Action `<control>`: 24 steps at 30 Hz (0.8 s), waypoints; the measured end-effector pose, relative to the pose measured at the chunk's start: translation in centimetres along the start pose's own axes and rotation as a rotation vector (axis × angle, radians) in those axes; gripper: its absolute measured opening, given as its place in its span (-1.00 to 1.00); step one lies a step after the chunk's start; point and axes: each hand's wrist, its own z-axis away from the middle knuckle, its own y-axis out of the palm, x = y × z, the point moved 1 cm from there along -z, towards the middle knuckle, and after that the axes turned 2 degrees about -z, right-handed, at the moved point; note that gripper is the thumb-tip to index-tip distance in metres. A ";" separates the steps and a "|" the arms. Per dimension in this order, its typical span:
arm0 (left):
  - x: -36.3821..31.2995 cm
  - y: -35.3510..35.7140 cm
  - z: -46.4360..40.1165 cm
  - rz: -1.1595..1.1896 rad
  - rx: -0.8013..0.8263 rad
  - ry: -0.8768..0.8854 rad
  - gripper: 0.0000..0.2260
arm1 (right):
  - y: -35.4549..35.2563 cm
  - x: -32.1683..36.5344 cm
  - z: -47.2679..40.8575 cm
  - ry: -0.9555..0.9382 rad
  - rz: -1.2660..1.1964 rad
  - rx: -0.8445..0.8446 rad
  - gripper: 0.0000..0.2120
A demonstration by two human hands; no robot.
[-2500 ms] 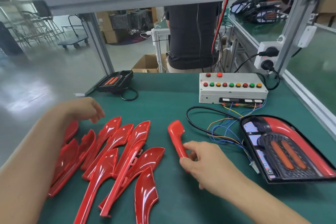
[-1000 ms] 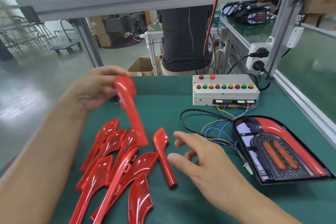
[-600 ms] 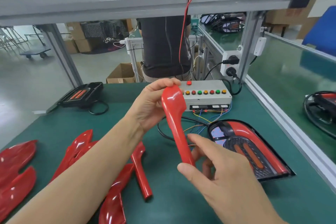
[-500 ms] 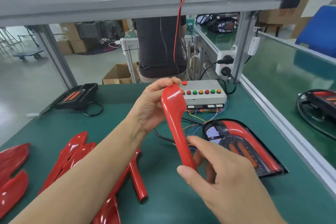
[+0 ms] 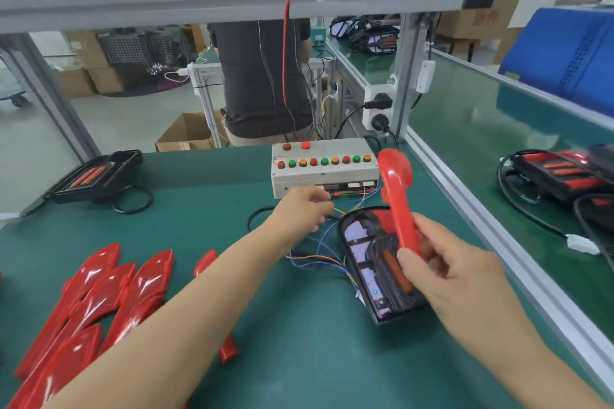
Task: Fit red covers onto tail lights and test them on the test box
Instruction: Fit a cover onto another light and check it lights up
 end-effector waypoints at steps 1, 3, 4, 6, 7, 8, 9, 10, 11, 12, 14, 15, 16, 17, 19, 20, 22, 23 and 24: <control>0.2 0.9 0.0 -0.092 0.068 -0.036 -0.83 | -0.4 -0.7 -0.1 0.009 -0.013 -0.014 -0.69; 0.2 2.5 -0.2 -0.211 0.173 -0.084 -0.79 | -0.5 -1.8 -0.1 0.017 -0.024 -0.013 -0.57; 0.0 2.9 -0.3 -0.248 0.190 -0.097 -0.78 | -0.5 -2.2 -0.2 0.009 -0.015 -0.002 -0.53; -0.6 3.3 -0.6 -0.206 0.192 -0.143 -0.81 | -0.3 -2.5 -0.2 -0.014 0.017 0.020 -0.50; -0.8 3.4 -0.7 -0.096 0.192 -0.192 -0.85 | -0.3 -2.6 -0.2 -0.016 0.027 0.031 -0.50; -1.0 3.5 -0.6 0.075 0.192 -0.253 -0.87 | -0.3 -2.7 -0.2 -0.008 0.029 0.042 -0.51; -1.2 3.6 -0.3 0.275 0.186 -0.308 -0.86 | -0.5 -2.6 -0.2 -0.005 0.031 0.052 -0.53; -1.4 3.6 0.0 0.464 0.176 -0.347 -0.84 | -0.7 -2.5 -0.1 -0.014 0.044 0.058 -0.57; -1.5 3.7 0.3 0.621 0.167 -0.372 -0.83 | -0.9 -2.4 0.1 -0.038 0.071 0.062 -0.59; -1.5 3.7 0.5 0.737 0.166 -0.387 -0.84 | -1.1 -2.3 0.4 -0.065 0.111 0.066 -0.57; -1.2 3.7 0.9 0.894 0.184 -0.383 -0.81 | -1.1 -1.7 1.3 -0.114 0.198 0.118 -0.53; -1.1 3.7 1.1 0.939 0.191 -0.385 -0.77 | -0.9 -1.4 1.8 -0.161 0.280 0.161 -0.53; -0.9 3.7 1.4 0.957 0.185 -0.389 -0.72 | -0.7 -1.1 2.3 -0.219 0.396 0.191 -0.54; -0.8 3.8 1.6 0.961 0.172 -0.390 -0.69 | -0.5 -0.8 2.6 -0.270 0.503 0.213 -0.54; -0.6 3.8 2.0 0.952 0.139 -0.376 -0.70 | 0.0 -0.5 3.1 -0.351 0.652 0.203 -0.55; -0.6 3.7 2.1 0.943 0.121 -0.352 -0.74 | 0.1 -0.5 3.2 -0.369 0.683 0.190 -0.56; -0.9 3.5 2.2 0.914 0.083 -0.301 -0.80 | 0.2 -0.5 3.2 -0.351 0.704 0.181 -0.54; -1.0 3.5 2.3 0.900 0.080 -0.281 -0.81 | 0.1 -0.5 3.3 -0.330 0.715 0.177 -0.54; -1.1 3.4 2.4 0.885 0.084 -0.265 -0.81 | 0.1 -0.5 3.3 -0.329 0.728 0.154 -0.54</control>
